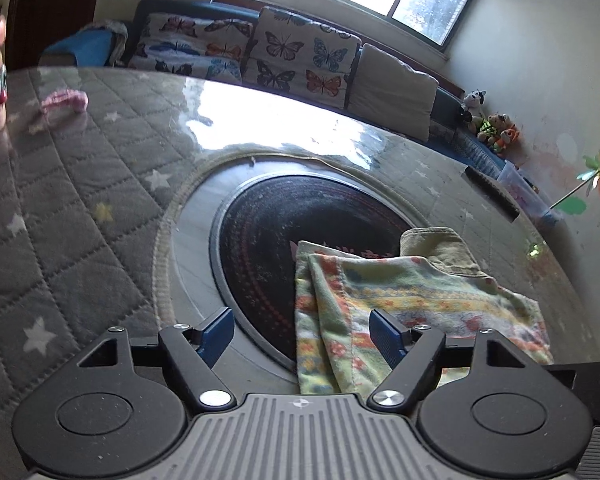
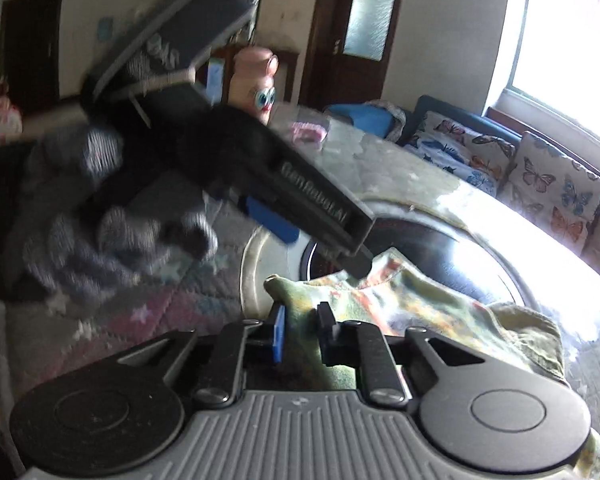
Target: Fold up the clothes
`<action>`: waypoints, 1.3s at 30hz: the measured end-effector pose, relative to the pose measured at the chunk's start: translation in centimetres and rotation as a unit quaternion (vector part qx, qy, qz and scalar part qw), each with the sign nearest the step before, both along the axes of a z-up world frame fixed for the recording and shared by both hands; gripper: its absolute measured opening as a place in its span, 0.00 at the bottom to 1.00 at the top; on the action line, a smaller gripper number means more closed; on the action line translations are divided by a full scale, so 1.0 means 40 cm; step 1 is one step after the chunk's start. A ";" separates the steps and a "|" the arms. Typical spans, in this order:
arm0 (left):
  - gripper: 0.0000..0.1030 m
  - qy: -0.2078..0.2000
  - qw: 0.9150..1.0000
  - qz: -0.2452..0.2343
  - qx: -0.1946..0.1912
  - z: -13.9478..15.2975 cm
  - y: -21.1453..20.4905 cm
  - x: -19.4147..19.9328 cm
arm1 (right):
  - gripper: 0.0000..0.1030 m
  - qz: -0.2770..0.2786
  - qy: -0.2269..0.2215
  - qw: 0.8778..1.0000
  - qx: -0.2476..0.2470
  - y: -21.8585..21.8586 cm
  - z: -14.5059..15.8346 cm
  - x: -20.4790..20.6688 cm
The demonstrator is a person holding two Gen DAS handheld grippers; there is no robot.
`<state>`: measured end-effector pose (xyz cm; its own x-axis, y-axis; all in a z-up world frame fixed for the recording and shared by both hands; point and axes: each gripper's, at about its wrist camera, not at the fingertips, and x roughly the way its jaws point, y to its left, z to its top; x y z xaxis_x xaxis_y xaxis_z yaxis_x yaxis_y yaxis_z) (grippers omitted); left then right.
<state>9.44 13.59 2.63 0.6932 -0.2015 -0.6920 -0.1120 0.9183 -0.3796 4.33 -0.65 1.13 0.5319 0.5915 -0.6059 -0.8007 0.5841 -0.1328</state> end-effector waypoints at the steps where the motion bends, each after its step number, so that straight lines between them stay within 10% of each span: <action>1: 0.75 0.007 1.000 0.004 -0.015 -0.003 0.003 0.005 | 0.13 -0.004 0.004 1.000 0.010 -0.010 0.009 0.003; 13: 0.65 0.043 0.991 0.021 -0.121 -0.021 -0.010 0.040 | 0.09 -0.018 0.020 0.998 0.061 -0.093 0.052 -0.003; 21: 0.13 0.051 0.990 0.020 -0.133 -0.039 -0.020 0.052 | 0.09 -0.018 0.028 0.997 0.071 -0.109 0.051 -0.005; 31: 0.11 0.048 0.991 0.020 -0.120 -0.045 -0.028 0.051 | 0.17 -0.121 0.046 0.988 0.080 -0.246 0.035 0.048; 39: 0.12 0.049 0.993 0.019 -0.109 -0.048 -0.036 0.051 | 0.17 -0.273 0.064 0.957 0.080 -0.449 -0.042 0.166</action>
